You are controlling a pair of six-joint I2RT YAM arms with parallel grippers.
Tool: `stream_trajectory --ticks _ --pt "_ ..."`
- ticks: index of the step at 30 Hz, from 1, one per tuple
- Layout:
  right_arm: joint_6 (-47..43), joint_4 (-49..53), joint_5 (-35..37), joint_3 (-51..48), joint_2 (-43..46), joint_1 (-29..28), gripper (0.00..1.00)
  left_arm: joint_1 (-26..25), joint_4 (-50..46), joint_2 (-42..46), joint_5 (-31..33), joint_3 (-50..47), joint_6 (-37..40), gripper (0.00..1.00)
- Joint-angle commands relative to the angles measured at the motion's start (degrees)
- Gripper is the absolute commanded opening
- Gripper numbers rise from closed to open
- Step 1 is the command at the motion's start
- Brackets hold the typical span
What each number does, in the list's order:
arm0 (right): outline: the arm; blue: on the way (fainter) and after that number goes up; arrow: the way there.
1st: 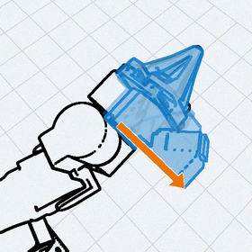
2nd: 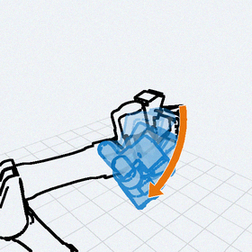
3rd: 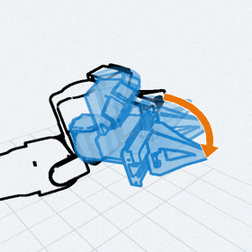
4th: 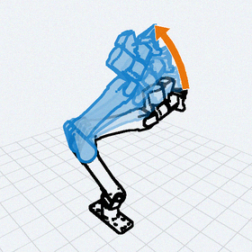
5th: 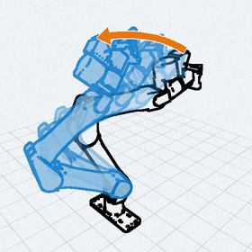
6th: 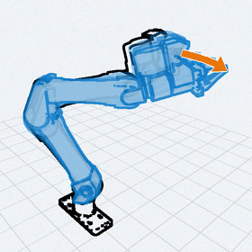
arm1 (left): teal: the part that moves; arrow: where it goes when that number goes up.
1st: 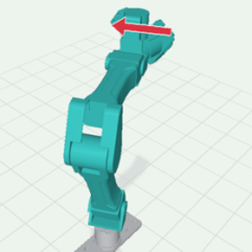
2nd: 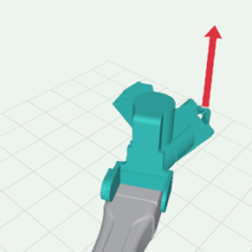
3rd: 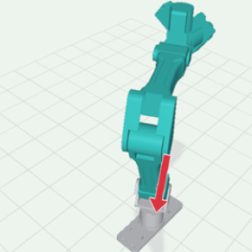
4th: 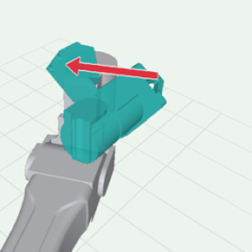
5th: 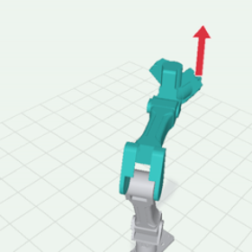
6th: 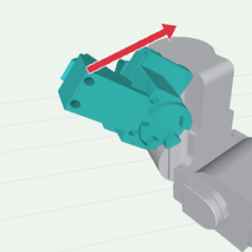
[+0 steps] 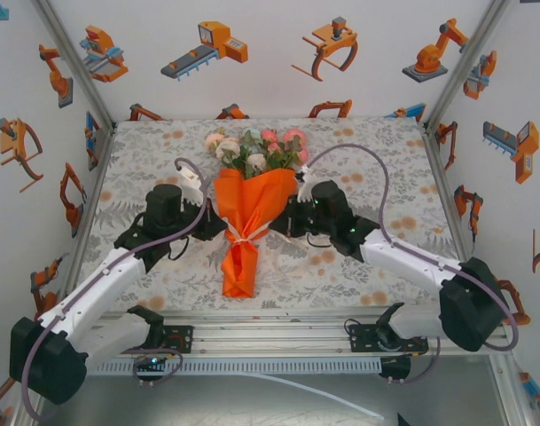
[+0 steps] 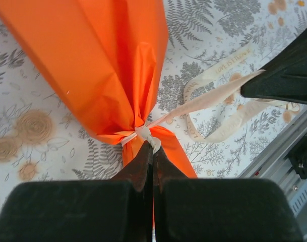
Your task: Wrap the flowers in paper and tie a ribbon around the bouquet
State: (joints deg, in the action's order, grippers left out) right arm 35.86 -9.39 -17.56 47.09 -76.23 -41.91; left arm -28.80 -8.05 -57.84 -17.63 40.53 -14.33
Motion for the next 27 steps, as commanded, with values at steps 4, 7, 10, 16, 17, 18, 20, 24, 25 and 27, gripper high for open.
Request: stream_trajectory --ticks 4,7,10,16,17,18,20,24,25,27 --pt "-3.56 -2.84 0.95 7.73 -9.79 -0.85 0.00 -1.26 5.06 -4.58 3.99 1.86 2.16 0.04" --pt "-2.28 -6.31 -1.42 9.67 -13.33 -1.41 0.00 -1.85 8.56 -5.72 4.17 0.92 2.07 0.14" --pt "-0.76 -7.63 2.38 10.31 -16.47 -1.51 0.06 -2.10 10.76 -6.98 5.78 -0.16 2.38 0.17" --pt "-7.65 5.89 12.42 15.85 -17.27 -1.58 0.46 -2.18 12.50 -5.70 9.01 -2.34 2.79 0.16" --pt "-8.91 3.79 11.07 14.02 -15.77 -1.63 0.49 -2.16 12.62 -5.66 8.34 -2.26 3.06 0.16" --pt "-10.58 0.00 8.66 11.57 -13.46 -1.81 0.56 -2.20 12.44 -5.77 7.65 -2.05 3.45 0.16" --pt "-13.07 -7.24 2.88 6.80 -10.26 -2.20 0.61 -2.16 11.77 -6.03 7.72 -1.40 3.61 0.16" --pt "-12.87 -18.83 -6.69 3.13 -11.32 -3.62 0.61 -2.24 13.25 -6.24 6.10 -1.33 3.12 0.15" --pt "-13.06 -19.77 -6.78 3.79 -12.94 -4.20 0.61 -2.25 13.45 -6.55 5.70 -1.12 3.09 0.16" --pt "-13.01 -22.05 -6.52 5.50 -15.96 -4.62 0.61 -2.23 13.19 -7.00 5.63 -0.72 2.86 0.15"
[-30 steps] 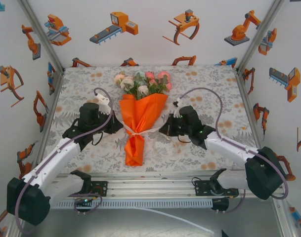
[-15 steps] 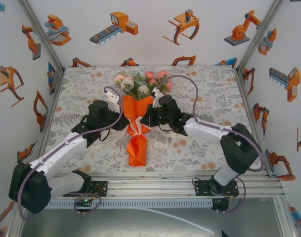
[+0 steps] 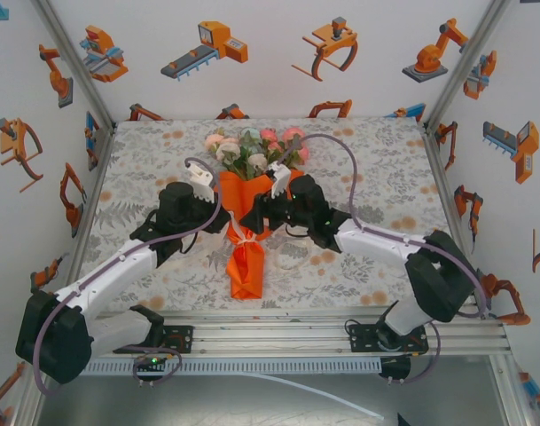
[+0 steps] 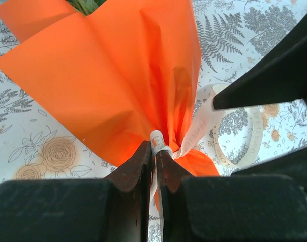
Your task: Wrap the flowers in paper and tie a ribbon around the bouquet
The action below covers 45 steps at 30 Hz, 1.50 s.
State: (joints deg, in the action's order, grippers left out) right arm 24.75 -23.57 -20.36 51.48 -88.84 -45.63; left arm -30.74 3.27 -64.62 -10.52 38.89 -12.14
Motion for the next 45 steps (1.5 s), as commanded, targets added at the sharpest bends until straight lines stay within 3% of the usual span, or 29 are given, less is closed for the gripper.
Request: stream_trajectory --ticks 1,3,4,7,9,13,16,19,25,30,34,39,42,45 --pt "-1.47 -9.49 -3.42 2.15 -4.98 -0.96 0.61 -0.34 1.96 -0.40 -1.54 1.01 0.63 0.16" --pt "-0.95 -10.62 -5.15 5.27 -8.37 -0.96 0.60 -0.35 2.05 -0.72 -1.52 1.16 0.44 0.16" --pt "-0.71 -10.41 -6.84 6.87 -9.87 -0.95 0.54 -0.31 1.94 -0.78 -1.46 1.32 0.37 0.16" --pt "0.15 -10.67 -7.19 8.13 -11.27 -0.82 0.16 -0.30 0.56 -0.81 -0.04 1.97 0.30 0.18" --pt "0.39 -11.73 -6.08 7.01 -10.60 -0.89 0.00 -0.30 -0.72 -0.29 1.41 2.23 0.20 0.25" --pt "0.27 -12.11 -3.75 5.09 -9.04 -0.56 0.00 0.05 -2.27 4.51 5.96 0.68 -0.38 0.41" --pt "0.29 -12.11 -3.38 4.48 -8.68 -0.47 0.00 0.84 -4.12 8.87 5.18 -1.44 2.08 0.51" --pt "0.17 -12.11 -4.02 4.73 -8.72 -0.43 0.00 2.00 -6.21 10.54 2.75 -3.26 5.10 0.54" --pt "0.50 -12.06 -5.47 5.50 -9.40 -0.43 0.00 3.32 -3.21 6.78 3.88 -5.39 7.55 0.56" --pt "1.06 -11.78 -8.12 6.71 -10.03 -0.43 0.00 3.41 5.94 2.50 5.61 -6.98 8.58 0.62" --pt "1.41 -10.61 -10.16 7.88 -10.67 -0.43 0.00 3.47 10.54 -0.46 2.24 -6.22 10.94 0.64" --pt "1.92 -8.94 -9.83 8.45 -10.64 -0.43 0.00 3.44 12.83 -1.63 -0.81 -5.72 11.14 0.54" --pt "1.80 -5.90 -9.49 9.70 -10.42 -0.43 0.03 3.46 12.99 -1.26 -0.72 -5.67 10.68 0.34" --pt "0.73 0.40 -6.66 10.65 -8.76 -0.43 0.31 3.41 13.43 -0.32 -0.96 -5.98 9.39 0.02"
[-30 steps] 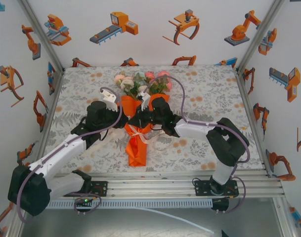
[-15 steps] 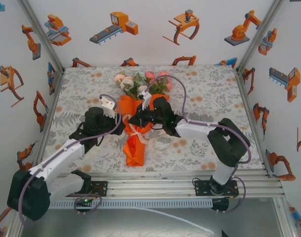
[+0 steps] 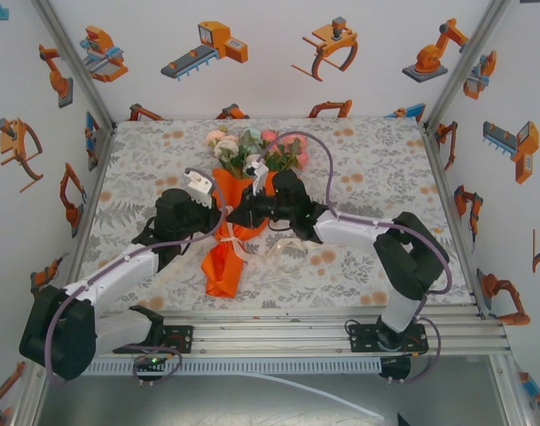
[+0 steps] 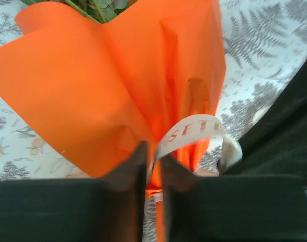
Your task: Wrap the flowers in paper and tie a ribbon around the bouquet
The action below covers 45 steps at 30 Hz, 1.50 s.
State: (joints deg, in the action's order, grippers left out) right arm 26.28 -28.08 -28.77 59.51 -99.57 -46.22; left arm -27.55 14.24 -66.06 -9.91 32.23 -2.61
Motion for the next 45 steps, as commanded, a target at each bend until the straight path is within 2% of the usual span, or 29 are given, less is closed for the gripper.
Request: stream_trajectory --ticks 1,3,6,8,10,12,13,14,15,18,22,26,27,30,35,38,40,43,45 --pt "-1.55 7.51 3.31 2.57 3.19 0.16 0.38 0.28 2.54 1.24 -1.44 0.58 -0.52 0.00" --pt "-4.79 12.79 8.35 0.36 7.55 0.16 0.50 0.38 2.78 1.42 -0.93 -0.03 -1.27 0.00" --pt "-11.23 16.72 15.14 -6.79 15.36 0.33 0.58 0.85 4.16 1.85 -0.24 -1.37 -2.76 0.00" --pt "-12.35 20.65 23.71 -11.28 19.04 0.79 0.71 1.18 4.57 2.63 -0.21 -1.97 -3.59 0.00" --pt "-6.59 29.42 34.13 -11.74 20.62 2.18 0.73 1.38 4.54 3.53 -0.29 -2.26 -4.08 0.00" --pt "5.35 43.02 42.68 -8.52 20.04 3.28 0.69 1.61 4.16 4.12 -0.24 -2.28 -4.48 0.00" --pt "10.79 49.50 43.69 -5.79 19.05 3.33 0.66 1.56 3.80 4.32 -0.39 -2.13 -4.51 0.00" --pt "14.98 53.00 41.90 -4.17 17.91 2.82 0.61 1.66 3.49 4.36 -0.52 -2.04 -4.60 0.00" --pt "19.17 55.06 41.72 -3.11 16.78 1.56 0.60 1.69 3.46 4.36 -0.69 -1.94 -4.68 0.00" --pt "25.37 58.49 46.70 -0.95 13.32 -1.57 0.62 1.70 2.52 3.85 -1.09 -1.32 -4.60 0.00" --pt "27.10 61.57 54.12 0.42 8.84 -1.06 0.68 1.62 3.11 3.92 -1.93 -1.37 -5.52 0.00" --pt "31.71 56.24 46.26 -0.72 7.72 0.08 0.73 1.58 3.60 3.54 -2.74 -1.39 -5.67 0.00" --pt "33.95 54.23 44.85 -1.47 7.73 0.08 0.77 1.56 3.73 3.33 -2.77 -1.42 -5.57 0.00" --pt "40.76 52.29 44.81 -1.87 6.65 0.08 0.80 1.62 4.21 2.34 -3.42 -1.44 -5.78 0.00" --pt "49.11 56.35 46.92 0.53 2.70 -0.23 0.73 1.57 5.80 1.73 -4.06 -1.39 -6.07 0.00" --pt "50.60 59.89 47.77 2.00 1.15 -0.36 0.71 1.62 5.80 1.73 -3.93 -1.12 -5.45 0.00" --pt "50.88 59.09 47.81 1.46 1.28 -0.37 0.61 1.62 5.92 1.57 -3.71 -1.11 -5.47 0.00" --pt "50.62 59.42 49.56 1.50 2.13 -0.36 0.39 1.62 6.33 1.32 -3.77 -1.20 -5.75 0.00" --pt "49.45 60.58 50.68 2.42 2.62 -0.37 0.34 1.59 6.72 1.35 -4.34 -1.34 -5.99 0.00"
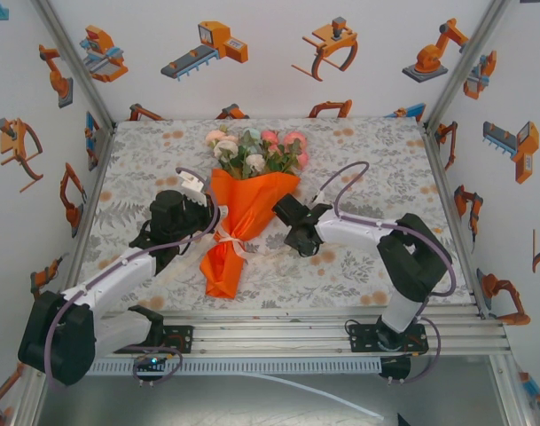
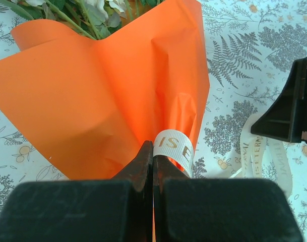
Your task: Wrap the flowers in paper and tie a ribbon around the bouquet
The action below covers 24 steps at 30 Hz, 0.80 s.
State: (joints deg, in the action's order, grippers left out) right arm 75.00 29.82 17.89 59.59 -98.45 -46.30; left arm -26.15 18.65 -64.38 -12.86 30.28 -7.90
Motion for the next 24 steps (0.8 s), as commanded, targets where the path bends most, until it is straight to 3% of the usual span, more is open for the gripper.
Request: stream_trajectory --ticks 1,4,10,12,14,16,18,24 --pt "-0.37 3.69 4.52 3.20 1.76 -0.27 0.34 0.21 2.29 -0.27 -1.59 0.64 -0.80 0.00" --pt "-4.42 5.22 5.72 5.21 2.20 -0.71 0.33 0.17 1.96 0.21 -1.64 0.54 -0.89 0.00" --pt "-12.93 0.55 4.48 5.77 2.40 -0.91 0.00 0.22 2.46 2.05 -1.21 -0.90 -1.72 0.00" --pt "-20.28 -3.80 3.10 5.75 4.02 -0.96 0.00 0.21 2.38 3.53 -1.04 -1.77 -2.47 0.00" --pt "-29.66 -12.42 -3.19 4.30 6.38 -1.12 0.00 0.22 2.82 6.00 -0.85 -3.31 -3.57 0.00" --pt "-38.10 -24.69 -16.85 2.45 8.78 -1.82 0.00 0.17 3.29 9.32 -0.53 -5.45 -4.54 0.00" --pt "-40.61 -30.71 -26.84 3.64 9.11 -2.94 0.00 0.20 3.87 12.63 0.14 -7.79 -5.20 0.00" --pt "-36.15 -29.83 -35.58 18.89 -3.19 -4.04 0.00 0.08 6.04 17.19 -1.84 -11.44 -5.52 0.00"
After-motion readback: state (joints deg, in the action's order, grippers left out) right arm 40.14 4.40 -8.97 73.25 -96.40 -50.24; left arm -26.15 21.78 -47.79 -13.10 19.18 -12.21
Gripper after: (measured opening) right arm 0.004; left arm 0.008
